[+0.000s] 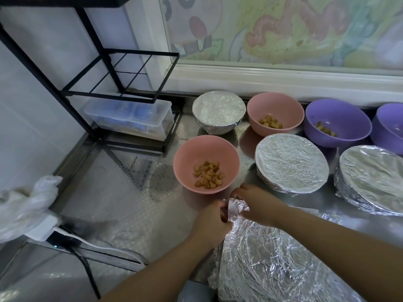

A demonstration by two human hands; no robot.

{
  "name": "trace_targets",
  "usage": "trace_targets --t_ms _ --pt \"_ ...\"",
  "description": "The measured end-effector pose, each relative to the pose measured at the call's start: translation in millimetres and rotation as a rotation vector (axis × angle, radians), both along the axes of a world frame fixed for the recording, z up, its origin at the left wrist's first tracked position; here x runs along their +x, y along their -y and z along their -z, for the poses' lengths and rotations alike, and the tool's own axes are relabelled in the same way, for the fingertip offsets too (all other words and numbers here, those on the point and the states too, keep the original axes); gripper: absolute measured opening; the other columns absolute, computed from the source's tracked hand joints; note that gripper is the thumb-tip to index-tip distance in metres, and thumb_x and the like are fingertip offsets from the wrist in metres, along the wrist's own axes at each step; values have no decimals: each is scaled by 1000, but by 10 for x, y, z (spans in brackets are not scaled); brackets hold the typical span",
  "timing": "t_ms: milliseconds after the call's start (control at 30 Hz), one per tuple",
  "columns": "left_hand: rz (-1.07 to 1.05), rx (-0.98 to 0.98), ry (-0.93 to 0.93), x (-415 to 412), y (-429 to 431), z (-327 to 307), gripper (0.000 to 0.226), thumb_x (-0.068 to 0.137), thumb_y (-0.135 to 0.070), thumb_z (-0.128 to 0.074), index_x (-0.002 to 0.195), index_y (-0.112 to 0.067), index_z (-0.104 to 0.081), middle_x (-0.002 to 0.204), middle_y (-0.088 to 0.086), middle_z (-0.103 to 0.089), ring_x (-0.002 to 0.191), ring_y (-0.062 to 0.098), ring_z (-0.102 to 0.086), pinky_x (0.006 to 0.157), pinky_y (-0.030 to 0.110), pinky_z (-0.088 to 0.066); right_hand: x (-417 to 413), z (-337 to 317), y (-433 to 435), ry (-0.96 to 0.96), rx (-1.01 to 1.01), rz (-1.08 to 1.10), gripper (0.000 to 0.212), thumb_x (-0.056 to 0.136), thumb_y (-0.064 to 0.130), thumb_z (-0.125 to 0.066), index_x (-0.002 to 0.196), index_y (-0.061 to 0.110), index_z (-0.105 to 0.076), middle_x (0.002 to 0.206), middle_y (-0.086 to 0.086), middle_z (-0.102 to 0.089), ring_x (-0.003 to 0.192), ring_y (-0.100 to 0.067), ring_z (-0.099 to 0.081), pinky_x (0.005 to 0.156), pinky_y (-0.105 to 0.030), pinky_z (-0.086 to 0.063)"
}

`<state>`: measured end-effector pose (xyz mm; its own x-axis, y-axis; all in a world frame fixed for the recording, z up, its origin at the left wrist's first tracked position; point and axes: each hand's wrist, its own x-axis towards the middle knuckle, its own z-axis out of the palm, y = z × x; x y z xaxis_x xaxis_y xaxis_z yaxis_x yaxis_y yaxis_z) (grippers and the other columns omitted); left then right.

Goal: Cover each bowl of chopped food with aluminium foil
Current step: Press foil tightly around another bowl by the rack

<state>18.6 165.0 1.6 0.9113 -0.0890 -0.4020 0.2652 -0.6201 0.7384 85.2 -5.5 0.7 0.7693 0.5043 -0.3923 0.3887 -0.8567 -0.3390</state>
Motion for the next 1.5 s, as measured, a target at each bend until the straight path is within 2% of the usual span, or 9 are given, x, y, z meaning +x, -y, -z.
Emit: trace_targets --t_ms 200,333,400,500,567,767,900,1233,1500 --pt "74 -126 -65 162 -69 -369 18 88 -15 -65 72 -14 -57 59 -6 -52 52 7 -44 54 25 -36 87 -666 97 -116 134 -27 70 90 30 -76 152 24 -43 149 10 -51 136 -9 -47 109 -19 -30" --pt "26 -354 -186 285 -213 -729 8 91 -14 -68 95 -10 -73 80 5 -67 69 17 -60 71 26 -51 243 -1077 190 -247 175 33 34 85 38 -81 114 37 -63 116 26 -61 99 14 -56 94 -18 -40" --pt "-75 -480 -205 361 -286 -875 11 91 -7 -68 99 -10 -74 90 11 -73 78 27 -68 83 33 -56 337 -1202 219 -259 210 71 30 83 41 -82 106 33 -66 103 18 -69 91 5 -64 87 -23 -46" --pt "-214 -592 -186 474 -435 -1063 12 94 1 -60 103 0 -68 82 10 -72 68 17 -68 64 26 -57 476 -1355 261 -190 182 97 26 82 47 -80 97 32 -65 92 13 -70 76 5 -62 67 -13 -43" --pt "-332 -637 -158 572 -569 -1109 16 95 2 -58 109 5 -65 92 12 -71 80 23 -67 74 32 -59 577 -1393 281 -129 170 136 33 79 55 -79 102 35 -65 95 17 -68 81 5 -62 66 -14 -40" --pt "-619 -499 -9 814 -991 -969 15 94 -6 -62 107 -1 -70 97 19 -74 84 28 -67 92 46 -54 801 -1260 149 254 260 381 70 79 49 -81 139 24 -55 128 0 -61 115 -20 -58 94 -38 -51" --pt "-714 -478 -14 956 -1146 -838 11 90 -9 -65 100 -9 -71 92 16 -76 88 33 -71 95 55 -54 621 -1197 -168 361 181 225 68 91 50 -67 151 32 -41 160 -3 -33 149 -30 -25 124 -57 -14" --pt "-784 -351 1 1202 -1103 -736 12 87 -14 -61 89 -18 -72 92 13 -76 85 31 -72 87 53 -57 753 -628 -559 183 60 154 71 101 59 -43 161 31 -18 171 -6 0 156 -30 8 126 -53 -4" --pt "-702 -159 34 1162 -1045 -592 16 92 -22 -62 101 -10 -66 83 8 -65 64 17 -52 54 27 -38 821 -493 -617 38 203 290 71 102 48 -53 161 20 -24 169 -7 -12 153 -28 -20 121 -46 -26"
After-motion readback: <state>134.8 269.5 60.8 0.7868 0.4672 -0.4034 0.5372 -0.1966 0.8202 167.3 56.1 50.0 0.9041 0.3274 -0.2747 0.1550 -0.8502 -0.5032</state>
